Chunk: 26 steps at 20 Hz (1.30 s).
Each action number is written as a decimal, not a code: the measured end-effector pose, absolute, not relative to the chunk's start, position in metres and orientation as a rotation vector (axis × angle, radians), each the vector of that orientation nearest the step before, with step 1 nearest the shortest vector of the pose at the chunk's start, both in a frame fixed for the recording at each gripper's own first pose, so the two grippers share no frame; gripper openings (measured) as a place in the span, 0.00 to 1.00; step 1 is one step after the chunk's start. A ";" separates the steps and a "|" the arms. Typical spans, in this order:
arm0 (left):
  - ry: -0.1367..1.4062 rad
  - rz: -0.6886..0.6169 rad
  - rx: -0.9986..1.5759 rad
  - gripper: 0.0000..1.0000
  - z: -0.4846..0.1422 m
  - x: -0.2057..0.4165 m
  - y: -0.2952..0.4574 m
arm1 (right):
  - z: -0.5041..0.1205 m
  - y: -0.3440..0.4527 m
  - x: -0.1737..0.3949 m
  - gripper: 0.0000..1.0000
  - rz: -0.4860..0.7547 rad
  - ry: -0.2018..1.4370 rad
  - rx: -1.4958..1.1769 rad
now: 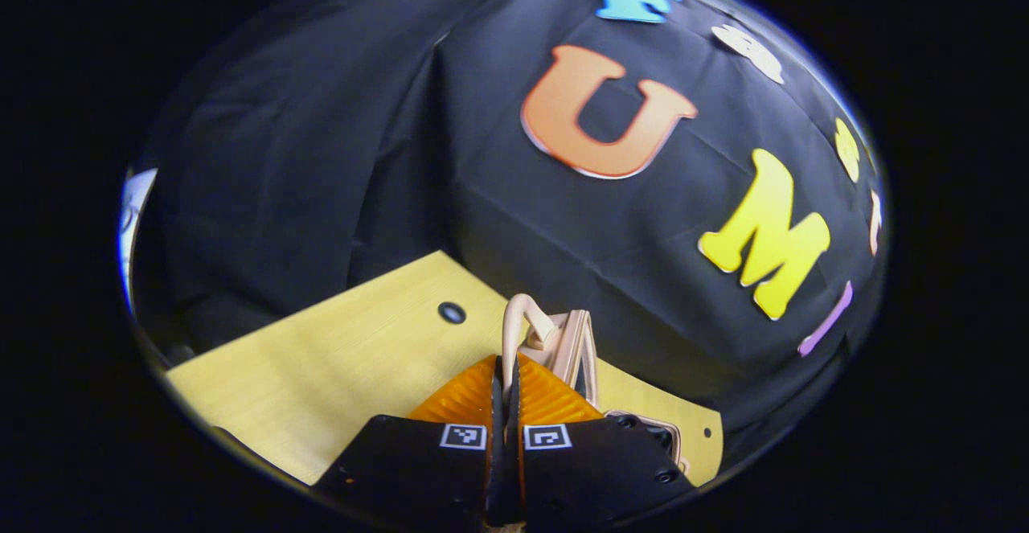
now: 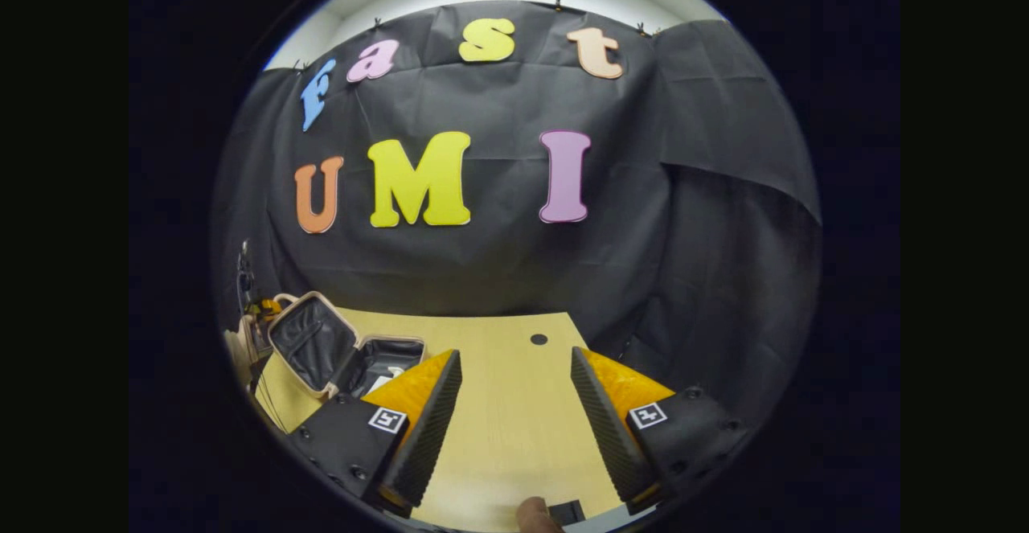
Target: First open the suitcase, pack the skin care products into it, and then close the suitcase.
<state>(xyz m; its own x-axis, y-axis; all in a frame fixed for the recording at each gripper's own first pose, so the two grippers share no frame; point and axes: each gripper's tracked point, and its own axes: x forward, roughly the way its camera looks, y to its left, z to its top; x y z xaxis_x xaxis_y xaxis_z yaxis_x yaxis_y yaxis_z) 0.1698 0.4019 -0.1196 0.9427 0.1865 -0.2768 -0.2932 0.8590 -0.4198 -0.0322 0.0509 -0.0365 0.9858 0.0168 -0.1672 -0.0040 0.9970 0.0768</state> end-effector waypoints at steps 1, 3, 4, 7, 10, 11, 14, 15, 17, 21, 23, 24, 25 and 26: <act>0.218 0.246 -0.407 0.03 -0.105 0.165 0.385 | -0.037 0.043 -0.030 0.82 0.013 0.159 0.071; 0.192 0.230 -0.285 0.03 -0.084 0.163 0.349 | -0.037 0.018 -0.023 0.81 -0.004 0.118 0.014; 0.175 0.224 -0.232 0.03 -0.075 0.163 0.331 | -0.037 0.012 -0.021 0.81 0.001 0.099 -0.004; 0.146 0.188 -0.136 0.03 -0.059 0.160 0.277 | -0.037 -0.002 -0.017 0.82 0.044 0.069 -0.015; 0.140 0.166 -0.132 0.03 -0.056 0.163 0.218 | -0.038 -0.020 -0.011 0.81 0.083 0.052 -0.018; 0.141 0.151 -0.122 0.03 -0.059 0.162 0.198 | -0.040 -0.027 -0.010 0.82 0.091 0.051 -0.021; 0.168 0.085 -0.105 0.03 -0.076 0.164 0.133 | -0.052 -0.044 -0.009 0.81 0.126 0.066 -0.041; 0.184 0.068 -0.101 0.03 -0.085 0.164 0.113 | -0.057 -0.050 -0.009 0.81 0.135 0.072 -0.056; 0.219 0.044 -0.099 0.03 -0.106 0.165 0.078 | -0.064 -0.061 -0.012 0.82 0.149 0.075 -0.078; 0.301 0.019 -0.045 0.04 -0.156 0.174 0.027 | -0.084 -0.082 -0.011 0.82 0.152 0.109 -0.085; 0.346 0.023 -0.008 0.04 -0.179 0.179 0.009 | -0.094 -0.093 -0.010 0.82 0.142 0.132 -0.074; 0.369 0.030 0.027 0.04 -0.191 0.182 0.001 | -0.098 -0.100 -0.009 0.82 0.131 0.140 -0.072; 0.384 0.034 0.053 0.04 -0.201 0.185 -0.004 | -0.101 -0.106 -0.009 0.82 0.122 0.143 -0.069; 0.404 0.040 0.076 0.04 -0.212 0.186 -0.009 | -0.103 -0.110 -0.009 0.81 0.116 0.147 -0.071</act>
